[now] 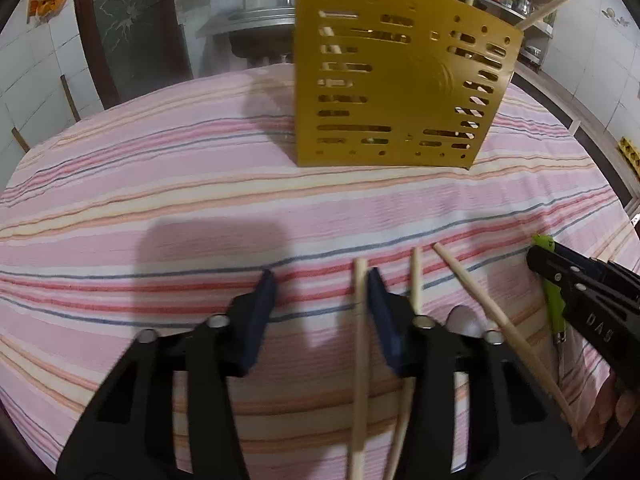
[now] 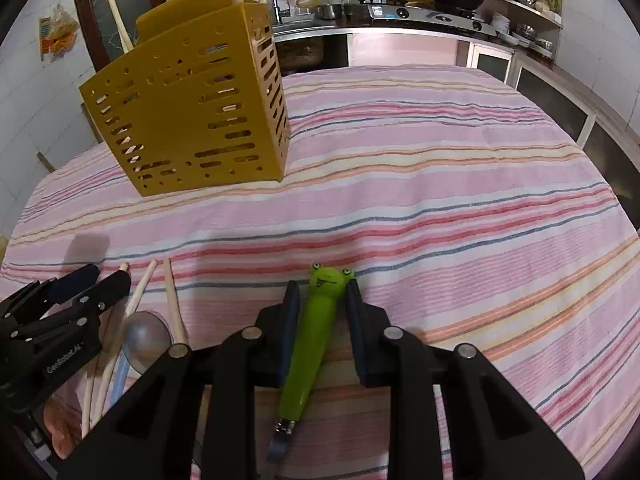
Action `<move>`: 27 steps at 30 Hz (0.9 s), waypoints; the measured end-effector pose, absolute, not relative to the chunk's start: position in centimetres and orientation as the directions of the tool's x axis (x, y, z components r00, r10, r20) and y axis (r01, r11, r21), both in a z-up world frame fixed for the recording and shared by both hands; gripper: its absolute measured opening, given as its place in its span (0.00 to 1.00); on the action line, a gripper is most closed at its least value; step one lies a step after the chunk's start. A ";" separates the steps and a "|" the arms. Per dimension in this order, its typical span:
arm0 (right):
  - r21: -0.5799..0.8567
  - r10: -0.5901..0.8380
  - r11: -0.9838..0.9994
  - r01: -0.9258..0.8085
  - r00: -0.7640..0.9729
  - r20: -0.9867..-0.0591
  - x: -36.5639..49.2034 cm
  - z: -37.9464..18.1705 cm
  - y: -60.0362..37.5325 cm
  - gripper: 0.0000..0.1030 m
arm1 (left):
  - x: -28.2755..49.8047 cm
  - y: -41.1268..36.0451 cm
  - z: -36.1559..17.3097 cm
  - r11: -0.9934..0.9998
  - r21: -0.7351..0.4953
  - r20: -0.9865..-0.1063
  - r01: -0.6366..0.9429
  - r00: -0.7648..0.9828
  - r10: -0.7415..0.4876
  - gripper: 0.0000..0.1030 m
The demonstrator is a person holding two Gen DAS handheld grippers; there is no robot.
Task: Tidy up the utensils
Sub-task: 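Close the left tool on a wooden chopstick while the right tool grasps the green frog fork, then lift the chopstick and frog fork upright and carry both above the yellow holder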
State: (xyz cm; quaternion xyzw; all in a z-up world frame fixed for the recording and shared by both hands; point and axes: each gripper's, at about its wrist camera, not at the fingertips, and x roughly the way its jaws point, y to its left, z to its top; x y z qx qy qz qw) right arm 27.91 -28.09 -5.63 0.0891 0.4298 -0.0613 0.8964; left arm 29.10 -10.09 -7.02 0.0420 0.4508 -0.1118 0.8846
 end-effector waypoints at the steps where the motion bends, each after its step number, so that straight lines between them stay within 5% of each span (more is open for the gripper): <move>1: 0.102 -0.037 0.977 0.185 0.624 -0.780 28.0 -5.6 -27.9 0.21 | 29.1 -10.5 -6.9 0.969 -0.030 -0.809 0.245 0.563 -0.167 0.22; 2: 0.096 -0.040 0.979 0.182 0.627 -0.778 28.0 -5.6 -27.6 0.21 | 29.2 -10.7 -6.8 0.967 -0.034 -0.811 0.251 0.559 -0.174 0.11; 5: 0.101 -0.035 0.980 0.174 0.642 -0.766 27.9 -5.2 -27.3 0.20 | 29.1 -10.9 -6.6 0.967 -0.056 -0.812 0.249 0.552 -0.189 0.05; 15: 0.104 -0.068 0.978 0.183 0.744 -0.665 24.8 -2.2 -26.7 0.19 | 26.7 -7.5 -3.9 0.974 -0.117 -0.728 0.195 0.650 -0.218 0.04; 27: 0.076 -0.118 0.984 0.164 0.902 -0.416 19.4 2.8 -24.9 0.18 | 19.1 -3.4 3.7 0.986 -0.103 -0.461 0.131 0.872 -0.164 0.04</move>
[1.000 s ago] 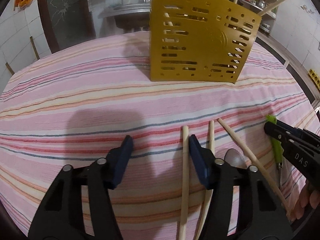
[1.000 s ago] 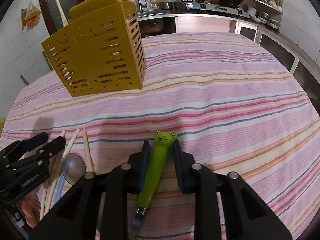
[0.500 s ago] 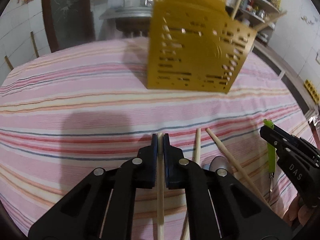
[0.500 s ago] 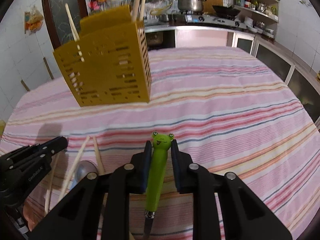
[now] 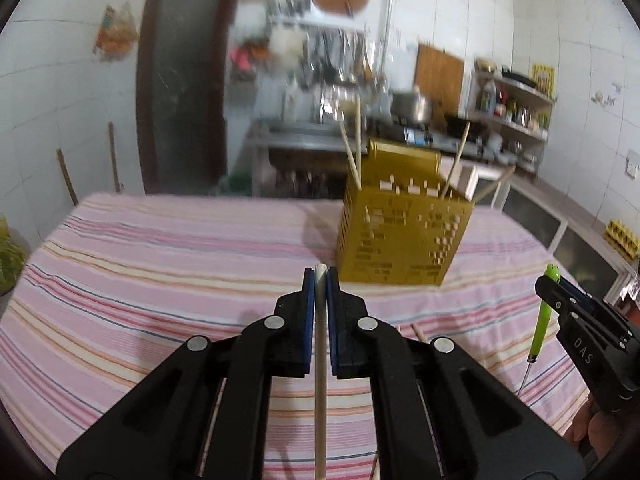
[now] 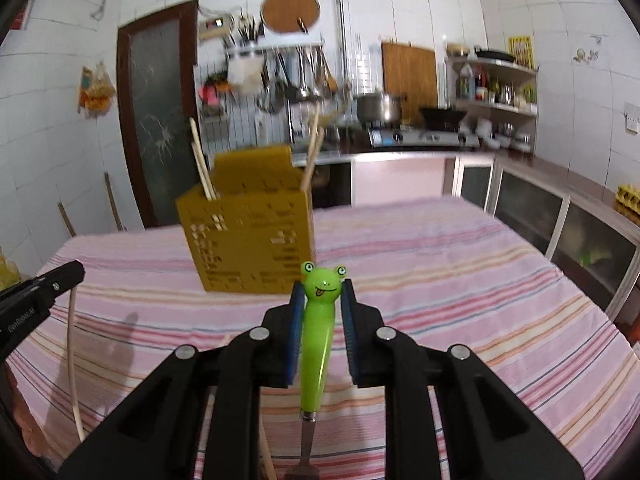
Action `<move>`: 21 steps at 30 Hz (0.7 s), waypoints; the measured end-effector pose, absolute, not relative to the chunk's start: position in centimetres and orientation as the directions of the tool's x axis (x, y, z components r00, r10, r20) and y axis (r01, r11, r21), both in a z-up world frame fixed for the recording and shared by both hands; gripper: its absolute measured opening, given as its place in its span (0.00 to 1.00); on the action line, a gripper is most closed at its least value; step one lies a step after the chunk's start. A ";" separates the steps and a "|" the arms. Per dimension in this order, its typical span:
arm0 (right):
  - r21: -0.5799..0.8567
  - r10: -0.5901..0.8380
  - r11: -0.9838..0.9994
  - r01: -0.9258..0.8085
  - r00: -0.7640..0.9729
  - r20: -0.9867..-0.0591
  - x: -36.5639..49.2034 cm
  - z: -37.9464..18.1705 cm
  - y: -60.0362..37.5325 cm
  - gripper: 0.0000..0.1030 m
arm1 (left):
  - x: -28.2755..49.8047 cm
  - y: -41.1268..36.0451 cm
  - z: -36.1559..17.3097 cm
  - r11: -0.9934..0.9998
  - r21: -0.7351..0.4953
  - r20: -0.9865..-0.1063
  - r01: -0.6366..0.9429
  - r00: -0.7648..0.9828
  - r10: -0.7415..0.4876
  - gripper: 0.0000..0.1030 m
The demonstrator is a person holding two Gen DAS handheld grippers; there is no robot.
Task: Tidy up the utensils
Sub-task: 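Lift the chopstick and frog fork upright and carry both above the yellow holder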
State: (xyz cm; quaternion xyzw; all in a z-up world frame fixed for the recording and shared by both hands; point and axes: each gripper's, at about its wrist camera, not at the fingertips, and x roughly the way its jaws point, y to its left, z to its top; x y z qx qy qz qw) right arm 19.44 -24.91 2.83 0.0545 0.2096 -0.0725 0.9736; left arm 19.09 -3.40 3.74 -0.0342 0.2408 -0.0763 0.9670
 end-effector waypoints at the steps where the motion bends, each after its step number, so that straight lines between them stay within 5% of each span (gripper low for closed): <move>1: 0.077 -0.120 0.983 0.164 0.908 -0.401 19.1 3.0 -24.8 0.18 | 18.5 -3.2 4.0 0.987 -0.101 -0.442 0.124 0.883 -0.156 0.04; 21: 0.058 -0.145 0.984 0.166 0.952 -0.268 17.0 6.5 -24.7 0.18 | 15.0 -1.6 7.6 0.989 -0.121 -0.284 0.083 0.952 -0.114 0.04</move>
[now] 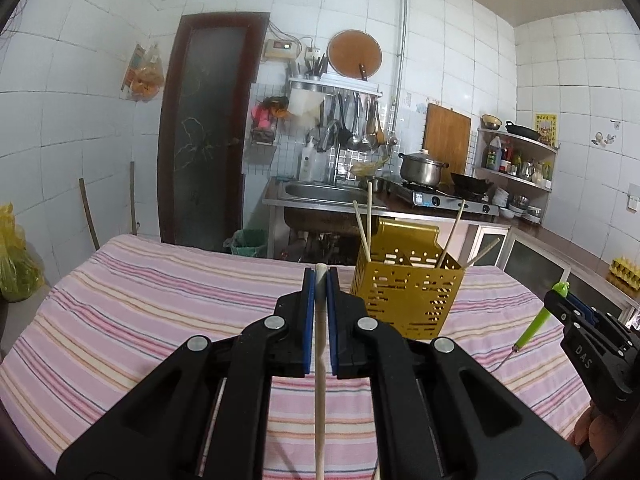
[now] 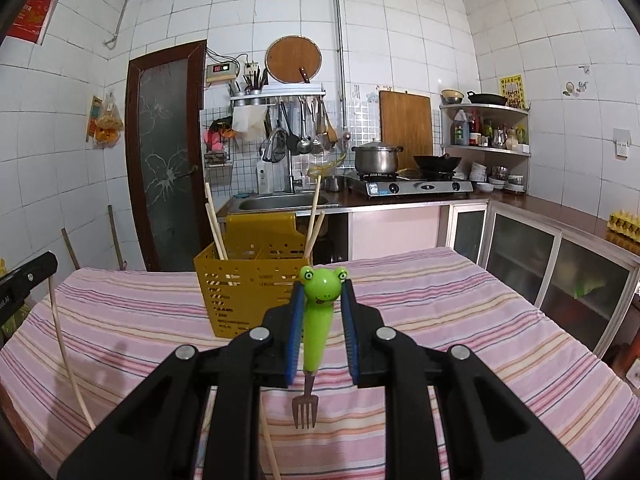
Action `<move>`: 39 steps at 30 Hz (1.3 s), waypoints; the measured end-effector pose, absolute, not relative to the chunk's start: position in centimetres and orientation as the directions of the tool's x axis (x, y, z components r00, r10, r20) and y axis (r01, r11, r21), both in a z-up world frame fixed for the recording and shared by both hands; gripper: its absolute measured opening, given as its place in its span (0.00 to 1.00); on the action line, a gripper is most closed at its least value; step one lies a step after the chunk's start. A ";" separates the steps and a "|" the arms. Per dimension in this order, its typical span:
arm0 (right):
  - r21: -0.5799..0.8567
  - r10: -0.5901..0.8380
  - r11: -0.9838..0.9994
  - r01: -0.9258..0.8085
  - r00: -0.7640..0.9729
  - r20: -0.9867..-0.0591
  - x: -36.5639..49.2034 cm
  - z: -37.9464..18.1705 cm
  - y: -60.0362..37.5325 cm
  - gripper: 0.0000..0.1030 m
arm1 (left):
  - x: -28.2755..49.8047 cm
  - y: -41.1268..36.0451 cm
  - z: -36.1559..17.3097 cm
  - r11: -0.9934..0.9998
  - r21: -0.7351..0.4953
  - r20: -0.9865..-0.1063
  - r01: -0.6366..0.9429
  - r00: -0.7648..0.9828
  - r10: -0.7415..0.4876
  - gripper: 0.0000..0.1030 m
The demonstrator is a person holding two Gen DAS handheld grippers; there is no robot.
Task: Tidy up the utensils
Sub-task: 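Lift the chopstick and frog fork upright and carry both above the yellow holder, then lower the chopstick and frog fork into the yellow holder and open both tools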
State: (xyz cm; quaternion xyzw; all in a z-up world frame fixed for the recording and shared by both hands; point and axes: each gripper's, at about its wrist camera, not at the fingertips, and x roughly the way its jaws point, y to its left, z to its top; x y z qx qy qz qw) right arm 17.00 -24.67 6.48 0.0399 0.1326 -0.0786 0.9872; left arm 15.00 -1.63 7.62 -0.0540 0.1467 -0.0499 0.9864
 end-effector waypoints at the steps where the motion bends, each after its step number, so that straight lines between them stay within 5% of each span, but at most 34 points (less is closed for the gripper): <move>1: 0.055 -0.144 0.985 0.164 0.952 -0.269 17.0 6.6 -24.7 0.18 | 15.1 -1.7 7.7 0.989 -0.122 -0.282 0.082 0.953 -0.113 0.04; 25: 0.051 -0.124 0.989 0.136 0.972 -0.200 17.8 10.5 -24.8 0.18 | 18.9 -3.7 13.4 0.979 -0.133 -0.169 0.154 0.970 -0.175 0.04; 39: 0.088 -0.091 0.991 0.097 0.993 -0.070 24.2 18.2 -24.6 0.18 | 24.8 -6.4 22.2 0.971 -0.137 0.020 0.196 0.981 -0.195 0.04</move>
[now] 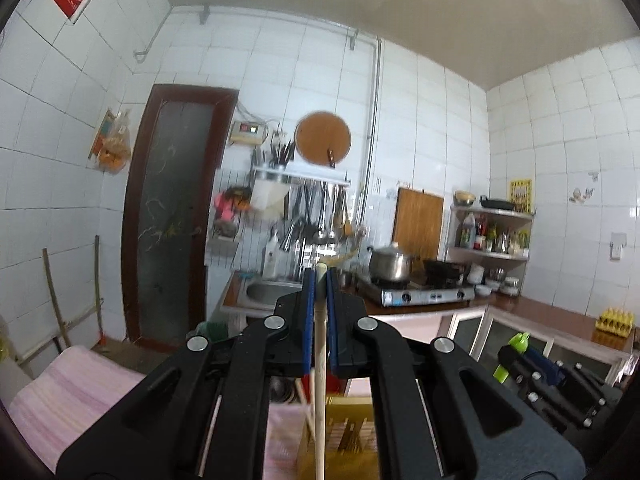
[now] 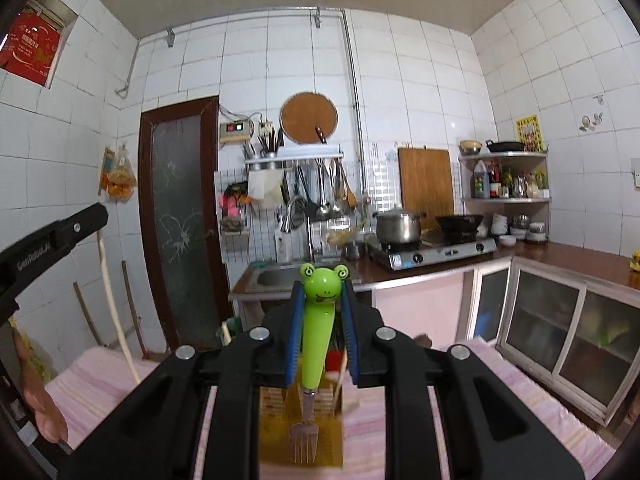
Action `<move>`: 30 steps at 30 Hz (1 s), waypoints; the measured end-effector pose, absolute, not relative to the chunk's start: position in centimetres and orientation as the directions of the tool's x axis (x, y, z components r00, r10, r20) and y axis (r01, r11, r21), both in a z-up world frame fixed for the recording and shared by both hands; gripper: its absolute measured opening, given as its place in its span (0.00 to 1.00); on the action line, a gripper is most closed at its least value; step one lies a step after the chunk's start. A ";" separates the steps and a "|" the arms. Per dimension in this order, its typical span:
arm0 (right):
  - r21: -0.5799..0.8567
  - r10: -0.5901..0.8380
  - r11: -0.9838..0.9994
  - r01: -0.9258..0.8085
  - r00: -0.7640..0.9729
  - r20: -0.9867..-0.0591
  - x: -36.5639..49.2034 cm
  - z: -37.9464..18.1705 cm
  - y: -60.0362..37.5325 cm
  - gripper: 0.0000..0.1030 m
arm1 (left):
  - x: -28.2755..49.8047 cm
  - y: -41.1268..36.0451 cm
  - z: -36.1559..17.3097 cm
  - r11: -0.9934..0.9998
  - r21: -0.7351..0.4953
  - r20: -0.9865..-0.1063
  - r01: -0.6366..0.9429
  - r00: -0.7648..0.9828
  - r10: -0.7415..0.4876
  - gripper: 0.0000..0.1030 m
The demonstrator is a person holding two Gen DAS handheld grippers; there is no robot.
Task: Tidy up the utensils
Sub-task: 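Lower the chopstick and frog fork into the yellow holder and open both tools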
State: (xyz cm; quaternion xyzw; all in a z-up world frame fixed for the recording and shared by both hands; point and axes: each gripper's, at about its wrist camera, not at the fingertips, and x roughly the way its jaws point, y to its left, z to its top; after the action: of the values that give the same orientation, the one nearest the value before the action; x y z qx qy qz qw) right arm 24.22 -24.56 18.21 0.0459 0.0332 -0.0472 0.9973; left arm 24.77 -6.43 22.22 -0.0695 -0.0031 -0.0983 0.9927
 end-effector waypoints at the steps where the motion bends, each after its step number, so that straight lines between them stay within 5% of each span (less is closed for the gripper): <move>1: 0.090 -0.091 0.991 0.097 0.994 -0.066 24.8 18.5 -24.5 0.18 | 25.6 -6.7 22.6 0.971 -0.138 0.030 0.197 0.980 -0.195 0.04; 12: 0.095 -0.084 0.991 0.093 0.992 -0.093 32.7 17.2 -25.1 0.18 | 34.2 -10.1 20.0 0.970 -0.127 0.008 0.208 0.978 -0.209 0.04; 30: 0.066 -0.090 0.991 0.118 0.940 -0.329 37.1 10.0 -25.8 0.23 | 39.2 -9.5 11.7 0.988 -0.081 -0.186 0.132 0.972 -0.146 0.07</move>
State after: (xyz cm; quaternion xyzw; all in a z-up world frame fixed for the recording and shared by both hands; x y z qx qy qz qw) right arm 37.15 -25.84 9.97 0.0422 0.1650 -0.0529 0.9840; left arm 39.24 -9.50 11.66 -0.0341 0.0962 -0.0700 0.9923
